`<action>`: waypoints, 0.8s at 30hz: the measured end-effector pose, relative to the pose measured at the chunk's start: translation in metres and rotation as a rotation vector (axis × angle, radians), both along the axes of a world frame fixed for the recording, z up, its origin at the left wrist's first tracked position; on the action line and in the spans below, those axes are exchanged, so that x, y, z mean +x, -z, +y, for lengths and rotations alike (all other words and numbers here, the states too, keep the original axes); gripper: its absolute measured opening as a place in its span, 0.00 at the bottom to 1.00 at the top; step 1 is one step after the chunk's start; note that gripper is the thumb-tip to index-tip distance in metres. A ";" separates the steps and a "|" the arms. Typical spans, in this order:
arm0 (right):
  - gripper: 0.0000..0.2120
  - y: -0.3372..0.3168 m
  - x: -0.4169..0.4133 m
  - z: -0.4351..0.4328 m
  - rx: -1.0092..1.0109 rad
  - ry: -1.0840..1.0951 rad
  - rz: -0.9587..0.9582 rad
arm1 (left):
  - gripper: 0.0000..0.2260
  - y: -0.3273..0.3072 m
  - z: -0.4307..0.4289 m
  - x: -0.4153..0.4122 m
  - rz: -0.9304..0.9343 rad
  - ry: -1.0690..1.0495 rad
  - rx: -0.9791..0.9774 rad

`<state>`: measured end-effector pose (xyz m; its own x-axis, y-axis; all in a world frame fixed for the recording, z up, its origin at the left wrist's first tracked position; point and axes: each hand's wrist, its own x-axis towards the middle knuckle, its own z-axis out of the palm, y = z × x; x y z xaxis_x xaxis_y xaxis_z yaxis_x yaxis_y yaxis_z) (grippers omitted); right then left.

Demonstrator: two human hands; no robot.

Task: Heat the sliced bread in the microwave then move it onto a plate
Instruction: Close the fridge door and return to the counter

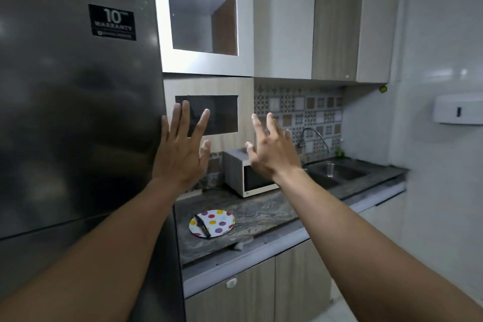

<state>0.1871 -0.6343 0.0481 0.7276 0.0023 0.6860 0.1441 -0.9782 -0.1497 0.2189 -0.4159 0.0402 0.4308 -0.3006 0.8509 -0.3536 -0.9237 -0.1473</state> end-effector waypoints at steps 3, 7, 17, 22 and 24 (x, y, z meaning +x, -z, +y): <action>0.33 0.001 0.012 -0.047 0.015 0.026 0.013 | 0.29 0.005 -0.044 0.022 0.006 0.032 -0.005; 0.33 0.004 0.034 -0.111 0.013 0.060 0.030 | 0.29 0.011 -0.110 0.053 0.034 0.057 -0.016; 0.33 0.020 0.105 -0.273 -0.013 0.102 0.123 | 0.30 0.029 -0.288 0.131 0.145 0.106 -0.040; 0.33 0.035 0.157 -0.328 0.008 0.097 0.142 | 0.29 0.039 -0.337 0.179 0.196 0.093 -0.049; 0.33 0.042 0.183 -0.347 0.004 0.094 0.148 | 0.28 0.047 -0.356 0.203 0.210 0.093 -0.047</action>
<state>0.3699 -0.9810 0.0059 0.8174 -0.0730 0.5714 0.0280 -0.9857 -0.1660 0.4222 -0.7715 -0.0068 0.5724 -0.3094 0.7594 -0.4560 -0.8898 -0.0188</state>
